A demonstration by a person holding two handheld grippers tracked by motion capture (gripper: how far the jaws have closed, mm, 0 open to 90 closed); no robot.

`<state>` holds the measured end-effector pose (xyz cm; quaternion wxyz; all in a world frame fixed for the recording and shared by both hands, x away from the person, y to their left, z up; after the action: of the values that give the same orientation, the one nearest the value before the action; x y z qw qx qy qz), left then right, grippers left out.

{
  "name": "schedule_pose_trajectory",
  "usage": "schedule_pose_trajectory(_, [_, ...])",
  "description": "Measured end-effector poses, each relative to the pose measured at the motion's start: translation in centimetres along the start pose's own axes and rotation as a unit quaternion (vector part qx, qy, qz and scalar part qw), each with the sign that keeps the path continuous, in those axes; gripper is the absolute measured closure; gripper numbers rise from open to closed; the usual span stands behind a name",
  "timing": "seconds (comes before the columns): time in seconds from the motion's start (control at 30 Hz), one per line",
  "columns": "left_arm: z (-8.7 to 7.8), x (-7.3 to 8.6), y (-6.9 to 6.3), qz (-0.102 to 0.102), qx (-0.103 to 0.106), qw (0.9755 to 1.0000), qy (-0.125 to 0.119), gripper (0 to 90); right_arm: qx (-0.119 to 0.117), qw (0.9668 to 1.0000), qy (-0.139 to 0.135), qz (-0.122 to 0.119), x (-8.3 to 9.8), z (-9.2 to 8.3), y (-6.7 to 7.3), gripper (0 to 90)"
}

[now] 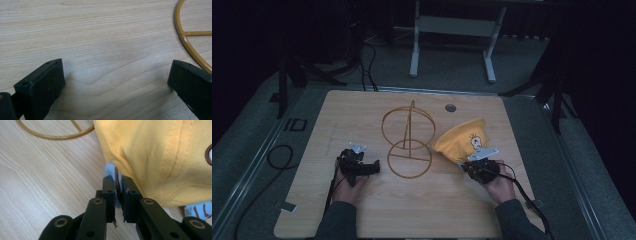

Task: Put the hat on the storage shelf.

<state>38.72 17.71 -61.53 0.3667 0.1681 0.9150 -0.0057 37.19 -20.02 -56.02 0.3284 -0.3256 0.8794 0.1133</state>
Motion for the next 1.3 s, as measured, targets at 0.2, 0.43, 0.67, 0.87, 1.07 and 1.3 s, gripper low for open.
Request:
schedule_pose_trajectory(0.2, [0.0,0.0,0.0,0.0,0.0,1.0,-0.001,0.9,0.0,0.9999,-0.012,-0.004,-0.8,-1.2,-0.1,82.9])
schedule_pose_trajectory(0.43, [0.0,0.0,0.0,0.0,0.0,1.0,0.0,0.9,0.006,0.9997,-0.024,-0.005,-1.5,-2.1,-0.5,82.9])
schedule_pose_trajectory(0.67, [0.0,0.0,0.0,0.0,0.0,1.0,0.0,0.9,0.011,0.9991,-0.041,-0.003,-2.5,-3.5,-1.1,83.0])
schedule_pose_trajectory(0.87, [0.0,0.0,0.0,0.0,0.0,1.0,-0.001,0.9,0.02,0.9986,-0.047,-0.01,-3.5,-4.5,-1.6,83.1])
schedule_pose_trajectory(1.07, [0.0,0.0,0.0,-0.001,0.0,1.0,-0.001,0.9,0.032,0.9976,-0.06,-0.017,-4.9,-5.9,-2.1,83.1])
schedule_pose_trajectory(1.3, [0.0,0.0,0.0,-0.001,0.0,1.0,0.0,0.9,0.045,0.996,-0.075,-0.017,-6.8,-7.3,-3.0,83.1])
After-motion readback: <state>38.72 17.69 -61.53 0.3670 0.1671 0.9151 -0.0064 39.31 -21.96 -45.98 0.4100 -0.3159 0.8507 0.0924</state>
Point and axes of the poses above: each handheld gripper's, and its own axes: z roughly forward along the jaws, x roughly out of its underside, y roughly to its left, the point moved 7 cm from there along z, roughly forward along the jaws, and after that the axes turned 10 degrees about z, right-handed, at the moved point
